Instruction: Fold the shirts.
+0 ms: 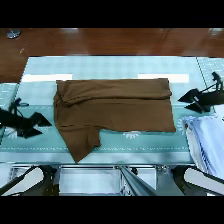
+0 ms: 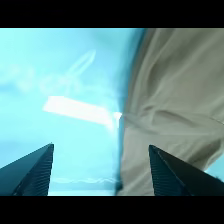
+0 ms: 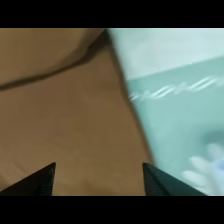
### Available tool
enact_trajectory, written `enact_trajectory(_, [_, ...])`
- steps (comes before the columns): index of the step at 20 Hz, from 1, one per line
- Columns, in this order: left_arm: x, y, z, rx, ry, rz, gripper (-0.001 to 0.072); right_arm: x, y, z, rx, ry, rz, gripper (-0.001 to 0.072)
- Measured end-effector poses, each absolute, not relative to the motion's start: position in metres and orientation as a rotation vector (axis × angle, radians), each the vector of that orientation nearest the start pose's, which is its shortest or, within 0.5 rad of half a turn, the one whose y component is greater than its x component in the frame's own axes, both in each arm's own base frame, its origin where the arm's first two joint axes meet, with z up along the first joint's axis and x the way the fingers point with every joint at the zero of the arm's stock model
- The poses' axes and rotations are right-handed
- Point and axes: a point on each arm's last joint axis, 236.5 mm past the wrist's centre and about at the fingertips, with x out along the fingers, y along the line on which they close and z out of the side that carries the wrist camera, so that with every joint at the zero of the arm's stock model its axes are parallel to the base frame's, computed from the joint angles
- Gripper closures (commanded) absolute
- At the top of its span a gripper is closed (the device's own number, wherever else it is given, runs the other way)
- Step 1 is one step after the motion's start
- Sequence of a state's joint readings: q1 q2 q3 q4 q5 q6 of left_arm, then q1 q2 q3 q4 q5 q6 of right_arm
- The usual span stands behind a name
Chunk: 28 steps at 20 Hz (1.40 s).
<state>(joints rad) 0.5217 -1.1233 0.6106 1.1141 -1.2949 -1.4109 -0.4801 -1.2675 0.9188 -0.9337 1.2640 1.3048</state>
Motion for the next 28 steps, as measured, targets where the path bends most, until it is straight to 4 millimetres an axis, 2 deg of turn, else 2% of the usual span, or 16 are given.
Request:
enact_trajectory(4, [0.201,-0.045,-0.095,-0.976,1.524,-0.077,0.0003,0.314,0.006,-0.029,0.802,1.273,0.183,0.0087])
enact_trajectory(8, [0.196,-0.085,-0.100,-1.041,1.492,-0.173,0.0007,0.310,0.015,-0.030,0.814,1.259,0.207,0.0087])
enact_trajectory(9, [0.197,-0.093,-0.101,-1.045,1.480,-0.190,0.0143,0.310,0.014,-0.030,0.817,1.255,0.206,0.0087])
enact_trajectory(10, [0.198,-0.098,-0.103,-1.034,1.472,-0.200,0.0629,0.309,0.012,-0.030,0.821,1.254,0.200,0.0087])
enact_trajectory(11, [0.199,-0.097,-0.110,-0.990,1.459,-0.192,0.0682,0.307,0.006,-0.032,0.821,1.254,0.183,0.0087])
enact_trajectory(13, [0.202,-0.101,-0.110,-0.954,1.442,-0.220,0.0682,0.293,-0.009,-0.041,0.808,1.305,0.121,0.0087])
enact_trajectory(16, [0.206,-0.110,-0.102,-0.947,1.426,-0.279,0.0682,0.260,-0.025,-0.061,0.776,1.436,0.024,0.0087])
enact_trajectory(19, [0.207,-0.114,-0.097,-0.941,1.424,-0.313,0.0682,0.234,-0.026,-0.073,0.782,1.532,-0.018,0.0087])
enact_trajectory(21, [0.207,-0.116,-0.095,-0.942,1.422,-0.324,0.0682,0.224,-0.022,-0.079,0.796,1.573,-0.025,0.0087])
enact_trajectory(25, [0.207,-0.117,-0.094,-0.941,1.419,-0.333,0.0681,0.221,-0.002,-0.091,0.774,1.639,0.032,0.0088])
enact_trajectory(28, [0.207,-0.118,-0.093,-0.943,1.422,-0.338,0.0681,0.248,0.011,-0.094,0.784,1.578,0.070,0.0097])
